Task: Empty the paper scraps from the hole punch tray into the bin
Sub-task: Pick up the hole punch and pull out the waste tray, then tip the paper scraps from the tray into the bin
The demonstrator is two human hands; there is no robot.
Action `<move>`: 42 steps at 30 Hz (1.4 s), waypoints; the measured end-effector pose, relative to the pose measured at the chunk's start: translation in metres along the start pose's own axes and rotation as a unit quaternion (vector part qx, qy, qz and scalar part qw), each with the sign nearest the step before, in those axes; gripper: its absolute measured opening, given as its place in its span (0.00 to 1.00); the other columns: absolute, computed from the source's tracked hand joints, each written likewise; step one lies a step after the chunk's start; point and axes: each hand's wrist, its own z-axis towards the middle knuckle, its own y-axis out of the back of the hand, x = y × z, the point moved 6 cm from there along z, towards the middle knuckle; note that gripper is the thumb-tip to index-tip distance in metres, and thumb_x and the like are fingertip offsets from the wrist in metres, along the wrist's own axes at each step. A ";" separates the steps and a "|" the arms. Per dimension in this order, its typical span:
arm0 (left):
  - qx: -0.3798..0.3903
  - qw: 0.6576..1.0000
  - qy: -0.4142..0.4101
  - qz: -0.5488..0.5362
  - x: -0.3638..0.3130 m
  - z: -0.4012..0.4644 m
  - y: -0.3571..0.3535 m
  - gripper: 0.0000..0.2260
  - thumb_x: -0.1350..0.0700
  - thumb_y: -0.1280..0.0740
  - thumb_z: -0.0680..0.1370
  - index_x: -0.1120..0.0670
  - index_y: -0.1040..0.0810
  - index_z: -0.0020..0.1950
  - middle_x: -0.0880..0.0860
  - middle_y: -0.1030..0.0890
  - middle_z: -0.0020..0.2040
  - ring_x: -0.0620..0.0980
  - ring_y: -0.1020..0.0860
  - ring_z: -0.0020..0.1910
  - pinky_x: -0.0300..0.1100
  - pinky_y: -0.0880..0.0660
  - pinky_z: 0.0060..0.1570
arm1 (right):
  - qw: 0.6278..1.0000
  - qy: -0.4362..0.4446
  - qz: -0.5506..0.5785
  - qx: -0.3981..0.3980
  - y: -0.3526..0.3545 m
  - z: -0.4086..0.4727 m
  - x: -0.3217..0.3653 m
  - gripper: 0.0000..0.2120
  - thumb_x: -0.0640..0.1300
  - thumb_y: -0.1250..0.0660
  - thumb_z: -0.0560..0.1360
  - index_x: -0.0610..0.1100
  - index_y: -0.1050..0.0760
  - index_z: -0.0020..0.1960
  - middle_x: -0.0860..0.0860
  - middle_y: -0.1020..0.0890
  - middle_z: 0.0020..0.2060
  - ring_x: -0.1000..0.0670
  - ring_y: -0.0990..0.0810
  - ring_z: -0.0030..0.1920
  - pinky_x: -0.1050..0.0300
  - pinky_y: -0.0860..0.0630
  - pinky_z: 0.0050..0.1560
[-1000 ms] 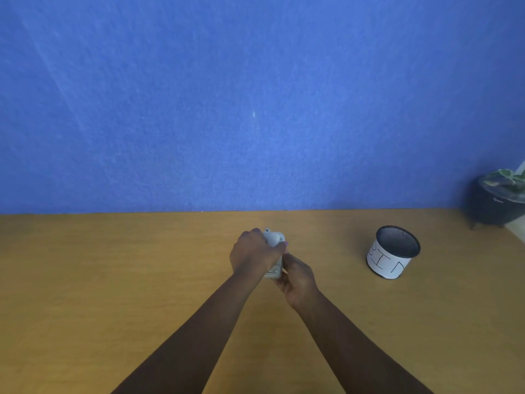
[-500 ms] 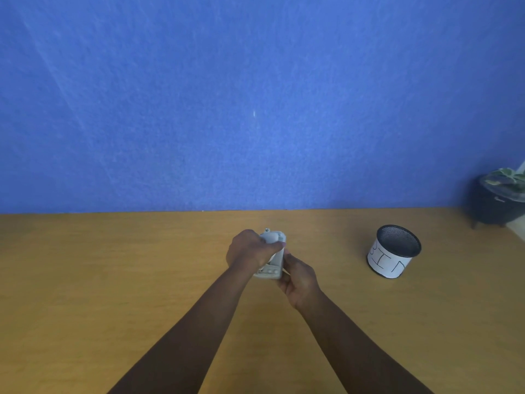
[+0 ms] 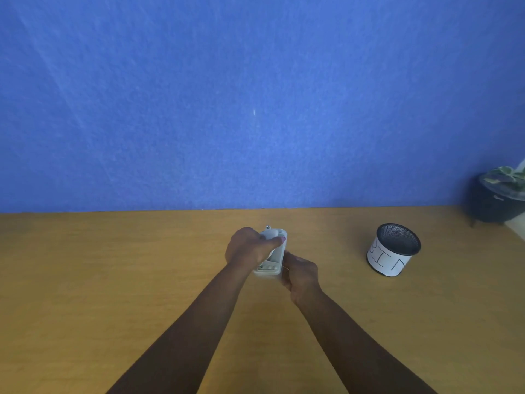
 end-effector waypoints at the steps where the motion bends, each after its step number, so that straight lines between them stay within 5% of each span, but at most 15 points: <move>1: 0.004 1.000 -0.002 0.001 0.000 0.002 -0.001 0.21 0.39 0.29 0.66 0.57 0.20 0.40 0.47 0.27 0.30 0.51 0.21 0.39 0.37 0.39 0.26 | 1.000 -0.003 0.004 0.000 0.000 0.000 -0.001 0.07 0.39 0.32 0.74 0.38 0.20 0.39 0.51 0.19 0.20 0.55 0.21 0.18 0.68 0.27 0.19; 10: -0.005 0.999 -0.003 -0.039 0.001 0.008 0.002 0.21 0.39 0.29 0.67 0.52 0.30 0.26 0.47 0.28 0.27 0.45 0.28 0.27 0.37 0.39 0.26 | 0.999 -0.019 0.018 -0.022 0.004 0.005 -0.008 0.11 0.38 0.32 0.74 0.40 0.23 0.33 0.51 0.19 0.19 0.55 0.21 0.17 0.66 0.24 0.19; 18: -0.027 0.993 0.013 -0.115 0.011 0.020 0.020 0.21 0.42 0.27 0.67 0.54 0.31 0.26 0.49 0.29 0.29 0.51 0.26 0.33 0.41 0.31 0.34 | 0.998 -0.033 0.008 -0.048 0.014 0.012 -0.017 0.07 0.37 0.34 0.75 0.36 0.23 0.39 0.46 0.21 0.31 0.56 0.23 0.16 0.66 0.25 0.18; 22: -0.047 0.991 0.042 -0.118 0.032 0.029 0.031 0.18 0.43 0.27 0.68 0.58 0.22 0.36 0.52 0.23 0.36 0.56 0.20 0.42 0.47 0.22 0.43 | 0.998 -0.031 0.003 -0.055 0.019 0.011 -0.016 0.07 0.37 0.34 0.75 0.33 0.22 0.49 0.46 0.21 0.31 0.52 0.21 0.23 0.67 0.26 0.17; 27: -0.069 0.994 0.086 -0.012 0.071 0.032 0.034 0.24 0.39 0.30 0.69 0.60 0.19 0.48 0.53 0.21 0.40 0.52 0.23 0.34 0.37 0.35 0.26 | 0.997 -0.028 -0.008 -0.069 0.026 0.013 -0.018 0.10 0.37 0.34 0.75 0.32 0.23 0.54 0.47 0.22 0.31 0.50 0.22 0.25 0.68 0.28 0.15; 32: -0.068 0.988 0.127 0.046 0.111 0.033 0.028 0.29 0.40 0.29 0.68 0.62 0.20 0.57 0.57 0.18 0.54 0.56 0.18 0.50 0.42 0.27 0.41 | 0.997 -0.028 -0.011 -0.071 0.029 0.015 -0.021 0.10 0.37 0.34 0.75 0.31 0.23 0.53 0.45 0.21 0.33 0.49 0.23 0.30 0.68 0.27 0.16; 36: -0.068 0.986 0.145 0.056 0.131 0.029 0.024 0.30 0.41 0.29 0.69 0.62 0.21 0.60 0.59 0.20 0.57 0.57 0.19 0.53 0.43 0.28 0.41 | 0.997 -0.025 -0.023 -0.070 0.031 0.018 -0.022 0.09 0.38 0.34 0.75 0.33 0.22 0.52 0.42 0.20 0.43 0.50 0.22 0.31 0.65 0.24 0.22; 42: -0.066 0.982 0.147 0.097 0.140 0.027 0.017 0.30 0.41 0.30 0.70 0.62 0.24 0.62 0.59 0.24 0.59 0.56 0.21 0.55 0.45 0.26 0.49 | 0.997 -0.018 -0.028 -0.070 0.032 0.020 -0.021 0.04 0.38 0.33 0.75 0.37 0.22 0.46 0.41 0.19 0.44 0.49 0.22 0.31 0.59 0.24 0.30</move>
